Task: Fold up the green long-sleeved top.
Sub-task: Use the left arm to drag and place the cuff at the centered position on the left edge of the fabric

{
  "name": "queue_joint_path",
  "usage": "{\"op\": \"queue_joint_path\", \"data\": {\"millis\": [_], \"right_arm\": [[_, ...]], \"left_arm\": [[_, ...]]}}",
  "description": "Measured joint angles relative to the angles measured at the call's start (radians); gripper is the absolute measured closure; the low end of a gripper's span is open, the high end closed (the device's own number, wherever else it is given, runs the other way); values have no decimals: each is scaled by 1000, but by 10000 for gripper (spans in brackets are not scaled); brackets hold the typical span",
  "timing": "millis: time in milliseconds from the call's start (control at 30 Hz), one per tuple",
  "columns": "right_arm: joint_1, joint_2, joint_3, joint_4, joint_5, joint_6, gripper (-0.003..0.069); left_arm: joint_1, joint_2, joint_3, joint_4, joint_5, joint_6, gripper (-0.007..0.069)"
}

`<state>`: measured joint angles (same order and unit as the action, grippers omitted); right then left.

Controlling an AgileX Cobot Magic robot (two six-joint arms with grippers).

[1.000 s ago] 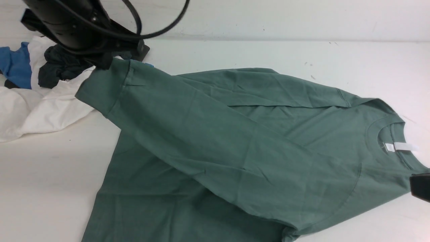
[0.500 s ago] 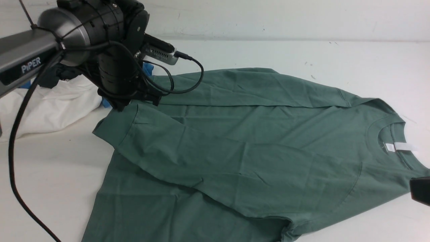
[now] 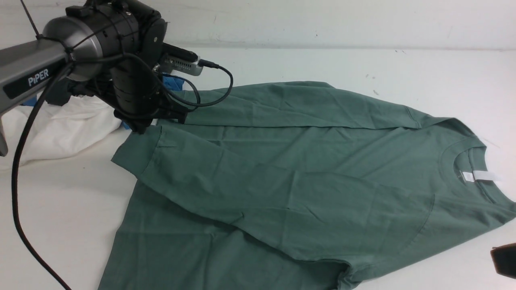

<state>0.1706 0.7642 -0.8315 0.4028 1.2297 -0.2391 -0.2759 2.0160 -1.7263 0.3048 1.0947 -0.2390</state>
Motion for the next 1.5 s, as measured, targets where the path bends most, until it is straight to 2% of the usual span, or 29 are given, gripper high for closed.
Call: {"op": "queue_joint_path", "data": {"millis": [133,367,467,533,600,633,667,767,800,900,1033,1133,1200,1333,1500], "right_arm": [[0,26,-11,1,12,-1,673],[2,213,-162,-26,30,-84,669],[18,278,-183,-30,26,-92,669],[90,383,-201,-58,21,-91,666],[113,412,-206,-73,21,-83,662],[158,473,-210,-113,16,-53,652],[180,496,-210,-128,14,-36,643],[253,571,-210,-205,-20,14,587],[253,575,-210,-208,-24,16,582],[324,651,-210,-237,-114,28,449],[382,733,-213,-254,-221,28,296],[404,801,-215,-269,-279,28,217],[408,843,-215,-278,-302,28,188],[409,907,-215,-298,-331,28,178],[417,933,-217,-285,-342,28,178]], "left_arm": [[7,0,0,-15,-5,3,571],[3,-1,0,14,10,4,354],[4,-6,0,15,58,4,340],[4,-26,0,-24,115,14,393],[4,-38,1,-48,118,25,436],[4,-66,12,-83,118,45,521],[4,-91,28,-107,118,52,557],[4,-196,127,-177,118,61,619],[4,-196,127,-177,118,61,620],[4,-341,333,-283,87,49,629],[4,-400,546,-382,-3,49,629],[4,-396,664,-406,-106,49,629],[4,-390,720,-406,-160,49,629],[4,-361,788,-406,-263,49,629],[4,-292,799,-406,-269,49,629]]}}
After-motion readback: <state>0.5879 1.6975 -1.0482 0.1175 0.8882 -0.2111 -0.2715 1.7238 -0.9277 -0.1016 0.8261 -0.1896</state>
